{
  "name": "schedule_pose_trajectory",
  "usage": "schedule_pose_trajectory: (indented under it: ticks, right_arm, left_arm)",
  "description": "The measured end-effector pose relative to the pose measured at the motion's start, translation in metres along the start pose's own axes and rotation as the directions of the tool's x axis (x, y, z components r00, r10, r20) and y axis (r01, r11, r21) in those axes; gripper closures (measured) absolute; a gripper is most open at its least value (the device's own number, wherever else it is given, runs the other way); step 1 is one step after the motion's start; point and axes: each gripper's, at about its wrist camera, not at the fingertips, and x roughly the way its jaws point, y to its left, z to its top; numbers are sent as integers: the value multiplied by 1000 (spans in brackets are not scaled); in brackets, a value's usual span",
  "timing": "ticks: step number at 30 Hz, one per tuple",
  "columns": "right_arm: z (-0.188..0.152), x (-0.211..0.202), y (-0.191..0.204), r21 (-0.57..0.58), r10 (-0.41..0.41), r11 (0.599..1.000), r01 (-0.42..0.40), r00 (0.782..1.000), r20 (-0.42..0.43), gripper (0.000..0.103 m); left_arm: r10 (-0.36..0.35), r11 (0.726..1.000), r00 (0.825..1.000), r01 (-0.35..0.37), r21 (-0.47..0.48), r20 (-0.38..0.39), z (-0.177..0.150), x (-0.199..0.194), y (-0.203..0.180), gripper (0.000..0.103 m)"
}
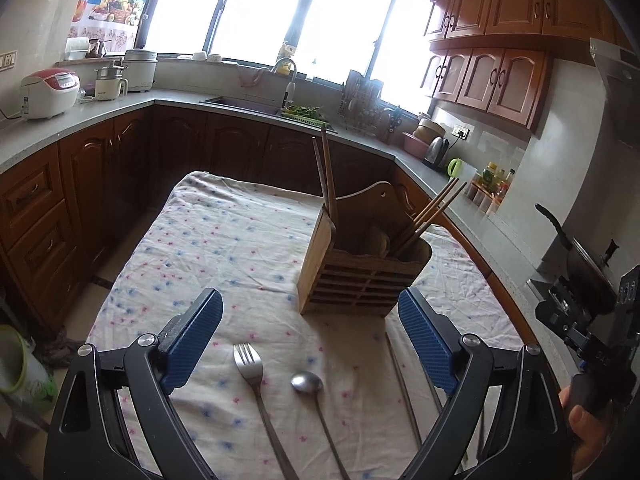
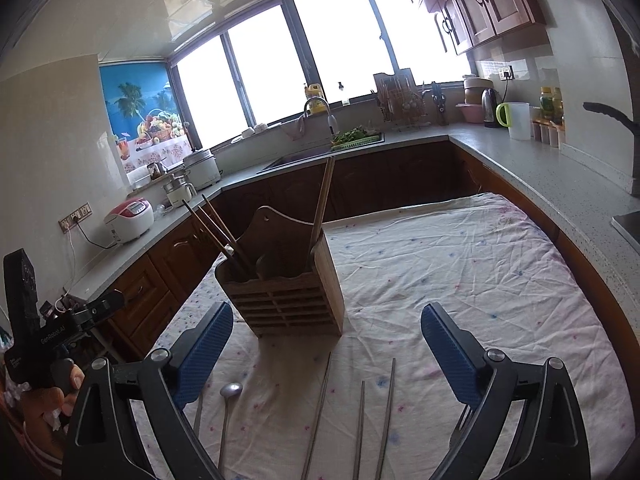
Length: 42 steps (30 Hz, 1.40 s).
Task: Organize utensils
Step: 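Open both tools to release the chopsticks and pull back from the holder, then move the left tool to the metal spoon while the right tool approaches a metal chopstick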
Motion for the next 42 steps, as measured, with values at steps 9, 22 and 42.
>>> schedule_pose_trajectory:
  ticks: [9, 22, 42]
  right_arm:
    - [-38, 0, -9, 23, -25, 999, 27, 998, -52, 7]
    - [-74, 14, -9, 12, -44, 999, 46, 991, -127, 7]
    - [-78, 38, -16, -4, -66, 998, 66, 979, -195, 36]
  left_arm:
    - [-4, 1000, 996, 2, -16, -85, -43, 3, -3, 11]
    - [5, 1000, 982, -10, -25, -189, -79, 23, -2, 11]
    - [17, 1000, 964, -16, 5, -267, -87, 50, -7, 12]
